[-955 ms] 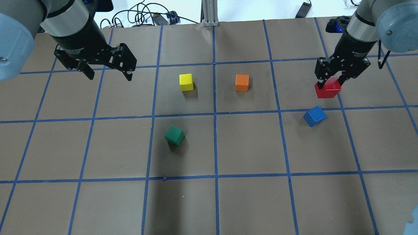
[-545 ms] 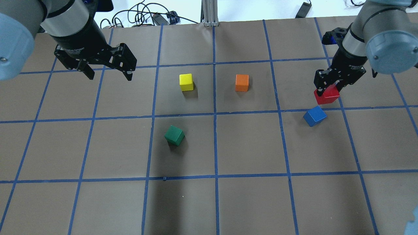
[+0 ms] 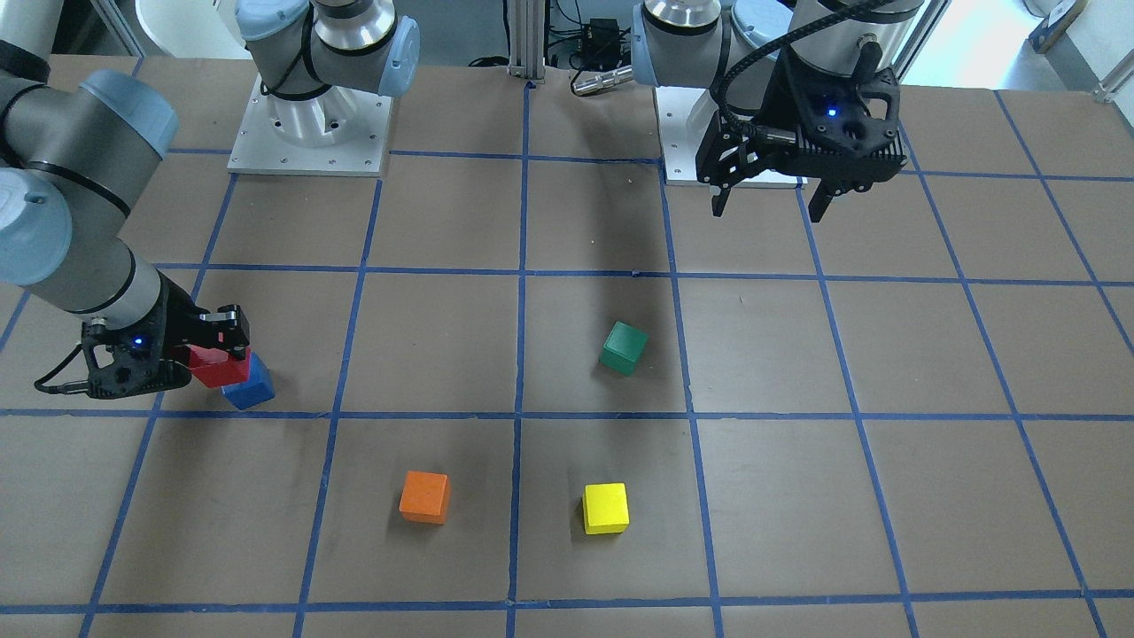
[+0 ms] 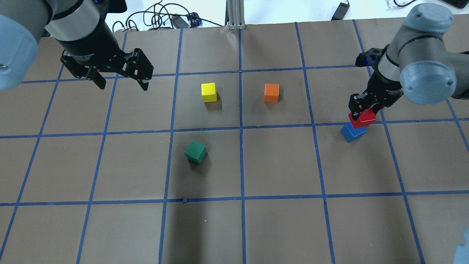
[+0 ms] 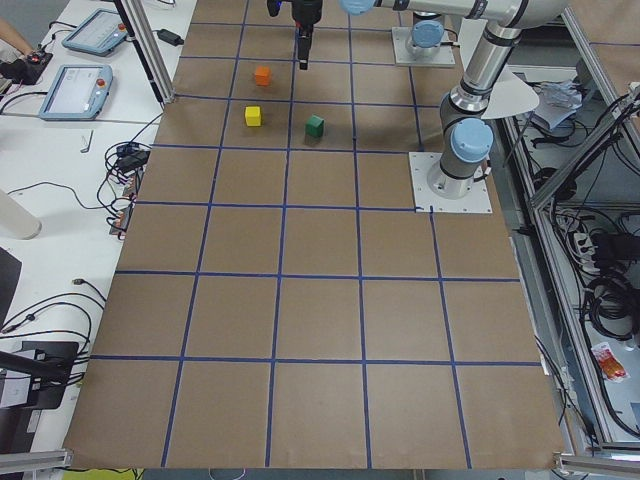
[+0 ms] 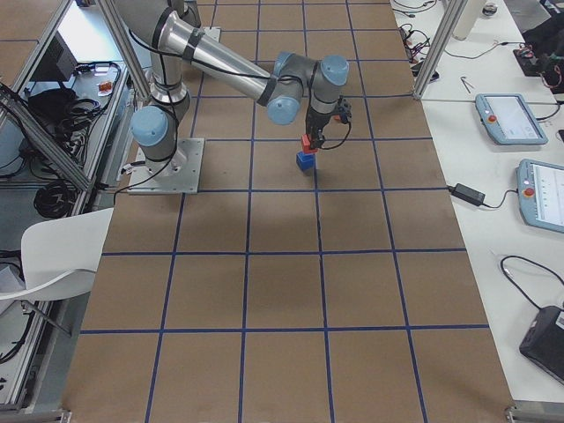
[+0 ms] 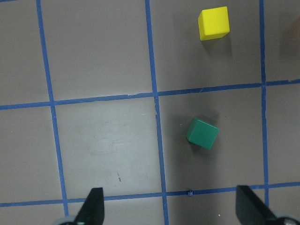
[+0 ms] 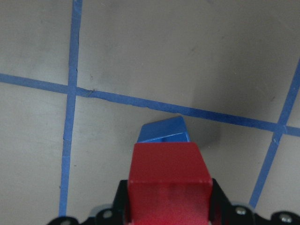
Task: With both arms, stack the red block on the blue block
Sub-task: 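Lower the red cube onto the blue cube with the right gripper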
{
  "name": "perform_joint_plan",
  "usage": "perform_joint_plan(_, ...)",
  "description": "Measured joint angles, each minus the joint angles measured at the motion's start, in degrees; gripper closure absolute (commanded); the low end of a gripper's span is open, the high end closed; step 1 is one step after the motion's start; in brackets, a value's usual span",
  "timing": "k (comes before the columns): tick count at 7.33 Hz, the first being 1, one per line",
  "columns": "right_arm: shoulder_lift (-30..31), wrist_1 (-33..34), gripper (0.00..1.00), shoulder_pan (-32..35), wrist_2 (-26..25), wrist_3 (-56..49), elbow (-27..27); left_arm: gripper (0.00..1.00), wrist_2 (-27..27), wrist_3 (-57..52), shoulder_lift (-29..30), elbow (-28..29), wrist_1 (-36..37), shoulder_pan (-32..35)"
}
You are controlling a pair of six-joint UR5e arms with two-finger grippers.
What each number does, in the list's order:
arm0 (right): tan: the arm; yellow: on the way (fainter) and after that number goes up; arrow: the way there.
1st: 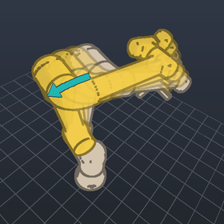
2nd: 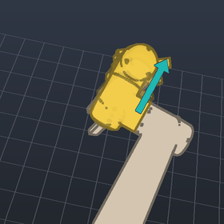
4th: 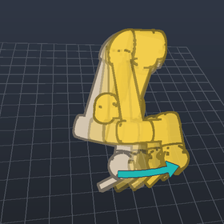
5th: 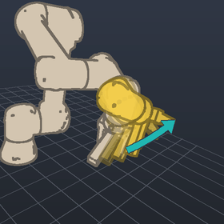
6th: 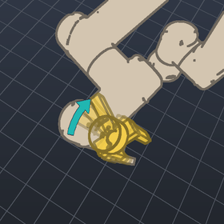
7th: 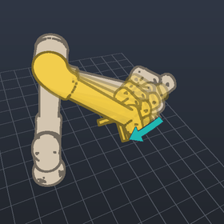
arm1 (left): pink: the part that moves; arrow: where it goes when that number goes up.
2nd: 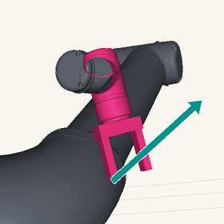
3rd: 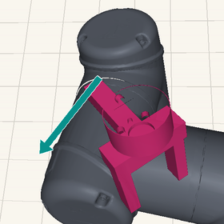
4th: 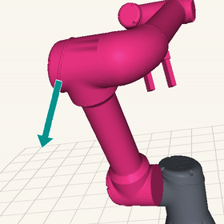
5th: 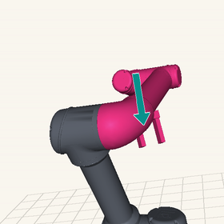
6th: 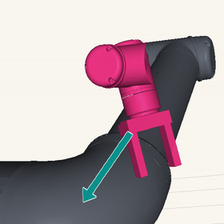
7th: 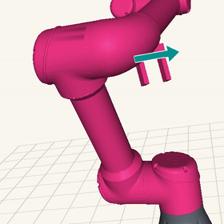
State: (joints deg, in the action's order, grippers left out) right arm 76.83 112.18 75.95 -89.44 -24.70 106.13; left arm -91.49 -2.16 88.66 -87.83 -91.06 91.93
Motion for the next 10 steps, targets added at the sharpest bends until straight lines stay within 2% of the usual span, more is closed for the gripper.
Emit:
perform_joint_plan(2,0.0,4.9,1.0,0.0,-0.1,-0.1,3.1,0.0,0.0,0.0,0.0,0.0,0.0,0.0)
perform_joint_plan(5,0.0,6.9,0.98,0.0,-0.3,-0.1,3.9,0.0,0.0,-0.1,0.0,0.0,0.0,-0.1)
perform_joint_plan(7,-0.2,7.1,0.8,0.0,-0.2,-0.1,3.9,0.0,0.0,-0.2,-0.1,0.0,0.0,-0.2)
perform_joint_plan(8,-0.2,7.2,0.45,0.0,-0.1,-0.1,3.9,0.0,0.0,-0.2,-0.1,0.0,0.0,-0.2)
perform_joint_plan(9,-0.2,7.2,0.28,0.0,-0.1,0.0,3.9,0.0,0.0,-0.2,-0.1,0.0,0.0,-0.2)
perform_joint_plan(10,-0.2,7.3,0.15,0.0,-0.1,0.0,3.9,0.0,0.0,-0.2,-0.1,0.0,0.0,-0.2)
